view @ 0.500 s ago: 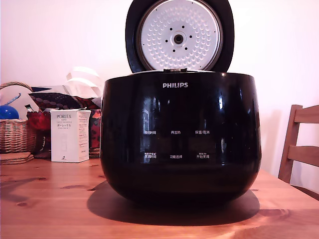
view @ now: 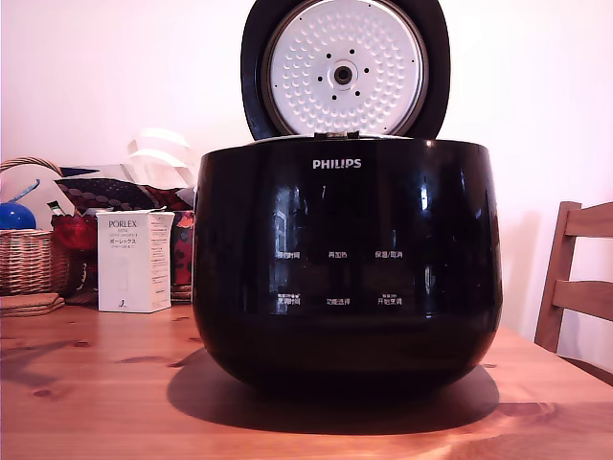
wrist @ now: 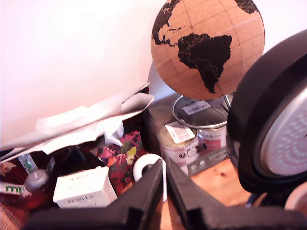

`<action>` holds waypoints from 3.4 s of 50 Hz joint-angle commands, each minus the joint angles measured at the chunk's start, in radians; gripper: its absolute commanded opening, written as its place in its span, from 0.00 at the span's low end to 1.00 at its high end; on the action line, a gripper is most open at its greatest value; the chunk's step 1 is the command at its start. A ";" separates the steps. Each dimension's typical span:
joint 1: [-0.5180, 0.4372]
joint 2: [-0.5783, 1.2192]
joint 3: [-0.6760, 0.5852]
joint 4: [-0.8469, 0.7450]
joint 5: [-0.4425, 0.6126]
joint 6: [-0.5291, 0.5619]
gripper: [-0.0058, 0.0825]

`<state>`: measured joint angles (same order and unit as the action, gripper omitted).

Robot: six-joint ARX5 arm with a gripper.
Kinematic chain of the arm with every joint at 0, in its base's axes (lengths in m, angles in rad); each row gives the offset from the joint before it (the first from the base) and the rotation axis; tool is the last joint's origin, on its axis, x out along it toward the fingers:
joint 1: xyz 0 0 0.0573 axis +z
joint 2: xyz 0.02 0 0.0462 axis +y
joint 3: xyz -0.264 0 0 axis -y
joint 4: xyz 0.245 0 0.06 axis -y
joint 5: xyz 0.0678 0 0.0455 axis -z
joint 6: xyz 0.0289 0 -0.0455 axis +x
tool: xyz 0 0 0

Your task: Close the rice cooker by pressing the lid down with medium force

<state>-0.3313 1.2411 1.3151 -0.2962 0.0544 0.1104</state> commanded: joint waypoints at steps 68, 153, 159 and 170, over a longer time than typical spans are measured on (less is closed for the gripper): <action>0.009 0.573 0.616 -0.037 0.478 -0.082 0.04; -0.186 0.649 0.655 -0.558 0.711 -0.060 0.04; -0.188 0.650 0.655 -0.583 0.659 -0.056 0.04; -0.188 0.650 0.655 -0.601 0.578 -0.023 0.04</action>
<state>-0.5144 1.8633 1.9747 -0.8955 0.6350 0.0757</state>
